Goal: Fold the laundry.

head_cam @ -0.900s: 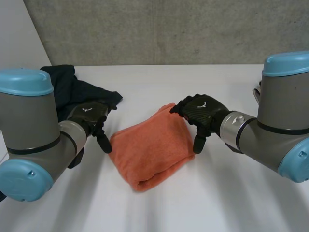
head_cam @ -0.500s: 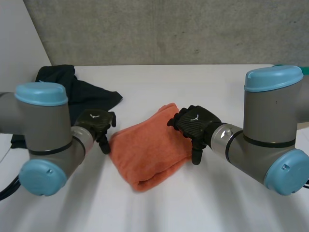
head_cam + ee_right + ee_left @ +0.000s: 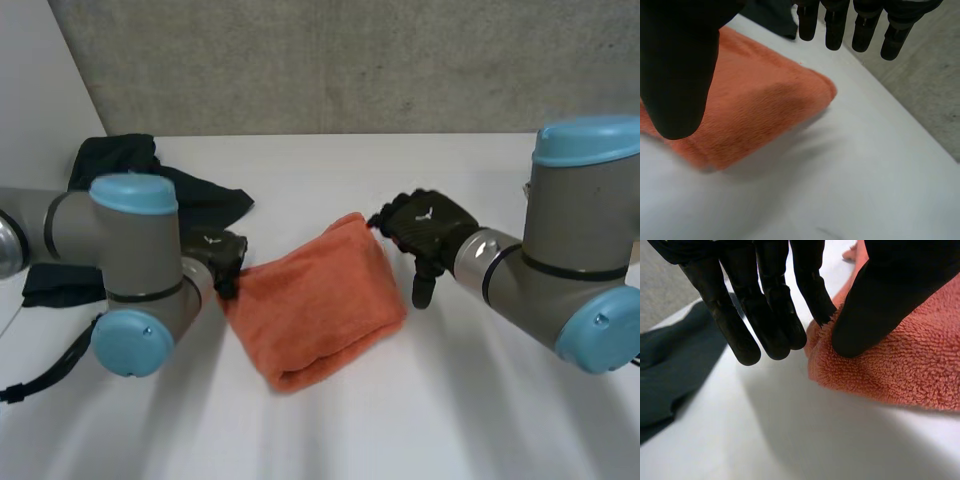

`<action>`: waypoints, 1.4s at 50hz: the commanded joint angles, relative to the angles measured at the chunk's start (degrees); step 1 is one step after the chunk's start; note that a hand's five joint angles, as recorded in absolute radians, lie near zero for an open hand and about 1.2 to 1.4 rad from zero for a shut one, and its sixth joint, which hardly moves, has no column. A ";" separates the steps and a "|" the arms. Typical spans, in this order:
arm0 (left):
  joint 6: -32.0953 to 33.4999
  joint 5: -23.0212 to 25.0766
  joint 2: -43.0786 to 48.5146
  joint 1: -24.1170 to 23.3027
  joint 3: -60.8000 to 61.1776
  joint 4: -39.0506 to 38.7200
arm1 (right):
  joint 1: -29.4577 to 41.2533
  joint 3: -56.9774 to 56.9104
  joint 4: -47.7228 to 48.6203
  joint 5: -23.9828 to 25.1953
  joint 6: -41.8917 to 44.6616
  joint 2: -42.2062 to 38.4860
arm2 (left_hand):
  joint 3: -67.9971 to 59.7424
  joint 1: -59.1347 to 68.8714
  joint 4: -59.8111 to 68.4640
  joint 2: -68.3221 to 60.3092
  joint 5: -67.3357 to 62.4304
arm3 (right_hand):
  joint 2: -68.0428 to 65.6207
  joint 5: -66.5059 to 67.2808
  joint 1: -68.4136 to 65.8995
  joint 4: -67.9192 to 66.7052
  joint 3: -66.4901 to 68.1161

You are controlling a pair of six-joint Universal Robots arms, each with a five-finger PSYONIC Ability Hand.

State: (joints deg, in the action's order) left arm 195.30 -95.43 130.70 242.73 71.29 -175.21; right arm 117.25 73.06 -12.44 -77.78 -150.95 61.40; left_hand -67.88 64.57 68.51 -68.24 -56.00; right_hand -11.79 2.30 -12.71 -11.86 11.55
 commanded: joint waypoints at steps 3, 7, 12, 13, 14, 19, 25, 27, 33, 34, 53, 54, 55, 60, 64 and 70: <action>-0.36 -0.64 -12.28 0.11 -0.63 3.38 | -0.53 -12.47 1.72 2.27 0.48 -5.22 | -12.12 15.43 11.49 -11.76 -14.00 | 1.79 -2.30 2.71 1.86 -1.55; 0.08 1.82 -18.44 -1.29 2.44 4.09 | -0.09 -21.34 -0.55 6.39 1.62 -11.72 | -12.12 15.43 11.49 -11.76 -14.00 | 1.79 -2.30 2.71 1.86 -1.55; 2.01 4.38 -23.46 -2.26 6.14 2.25 | 1.22 -31.65 -6.45 10.71 2.07 -20.69 | -12.12 15.43 11.49 -11.76 -14.00 | 1.79 -2.30 2.71 1.86 -1.55; 2.45 4.64 -23.82 -2.35 6.49 1.63 | 1.58 -33.14 -7.06 11.07 2.07 -22.10 | -12.12 15.43 11.49 -11.76 -14.00 | 1.79 -2.30 2.71 1.86 -1.55; 2.98 4.82 -24.08 -2.44 6.93 0.93 | 1.84 -34.55 -7.42 11.33 1.98 -23.51 | -12.12 15.43 11.49 -11.76 -14.00 | 1.79 -2.30 2.71 1.86 -1.55; 7.10 5.17 -24.70 -2.44 8.34 -3.11 | 3.86 -41.49 -5.85 11.51 1.36 -32.20 | -12.12 15.43 11.49 -11.76 -14.00 | -10.06 9.56 -9.14 -10.00 10.30; 10.80 5.78 -22.95 -1.47 5.80 -7.85 | 4.57 -45.89 2.40 7.39 1.36 -35.13 | -12.12 15.43 11.49 -11.76 -14.00 | -68.21 67.70 -67.29 -68.14 68.44; 12.99 6.14 -21.36 -0.42 2.55 -11.28 | 4.04 -47.39 10.92 0.63 1.01 -33.11 | -12.12 15.43 11.49 -11.76 -14.00 | -68.21 67.70 -67.29 -68.14 68.45; 16.08 5.09 -20.39 -0.24 -8.16 -21.20 | 1.94 -42.50 32.88 -5.99 -1.18 -19.69 | -12.12 15.43 11.49 -11.76 -14.00 | -68.21 67.70 -67.29 -68.14 68.45; 15.99 4.91 -20.74 -0.50 -9.14 -22.44 | 1.76 -41.08 34.83 -5.20 -1.80 -17.92 | -12.12 15.43 11.49 -11.76 -14.00 | -68.21 67.70 -67.29 -68.14 68.45; 13.09 1.83 -21.98 -5.69 20.55 -28.60 | -1.58 -4.00 28.79 1.58 -2.25 -5.86 | -12.12 15.43 11.49 -11.76 -14.00 | -68.21 67.70 -67.29 -68.14 68.45; 13.00 1.83 -21.10 -5.86 21.52 -29.39 | -1.50 -2.41 28.53 1.49 -1.55 -5.94 | -12.12 15.43 11.49 -11.76 -14.00 | -68.21 67.70 -67.29 -68.14 68.45; 12.91 1.74 -20.14 -5.95 22.48 -30.09 | -1.50 -1.00 28.27 1.40 -0.58 -6.12 | -12.12 15.43 11.49 -11.76 -14.00 | -68.21 67.70 -67.29 -68.14 68.45; 11.77 0.95 -15.04 -6.22 26.18 -31.60 | -1.67 4.63 26.16 -0.26 6.18 -7.26 | -12.12 15.43 11.49 -11.76 -14.00 | -68.21 67.70 -67.29 -68.14 68.45; 10.98 1.48 -14.94 -5.08 26.36 -31.25 | -2.02 5.25 23.44 -1.67 6.55 -6.65 | 38.40 -35.09 -39.03 38.75 36.51 | -68.21 67.70 -67.29 -68.14 68.45; 9.76 1.83 -21.34 2.54 27.32 -27.48 | -2.99 5.34 20.97 -1.94 4.62 -5.24 | 57.88 -54.57 -58.51 58.24 56.00 | -68.21 67.70 -67.29 -68.14 68.45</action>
State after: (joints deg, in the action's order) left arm 206.22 -94.11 114.86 238.59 98.31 -206.15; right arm 115.19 78.93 10.62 -79.20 -144.38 54.91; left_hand -14.79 11.34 14.07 -14.32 -4.72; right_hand -66.70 55.53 -64.93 -68.35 67.87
